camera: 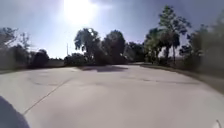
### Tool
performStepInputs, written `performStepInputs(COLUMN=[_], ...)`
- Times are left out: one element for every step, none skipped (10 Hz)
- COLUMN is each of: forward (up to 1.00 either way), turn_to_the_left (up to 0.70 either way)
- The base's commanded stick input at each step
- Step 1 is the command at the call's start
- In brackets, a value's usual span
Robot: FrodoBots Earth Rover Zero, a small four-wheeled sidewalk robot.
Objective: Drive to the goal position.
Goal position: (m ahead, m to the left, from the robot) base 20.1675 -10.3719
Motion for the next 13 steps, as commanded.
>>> performStepInputs(forward=[0.7,0.7,0.7,0.7,0.7,0.7,0.7,0.7,0.7,0.7,0.7,0.7,0.7], turn_to_the_left=[0.0,0.0,0.0,0.0,0.0,0.0,0.0,0.0,-0.2,-0.35,-0.35,-0.2,-0.06])
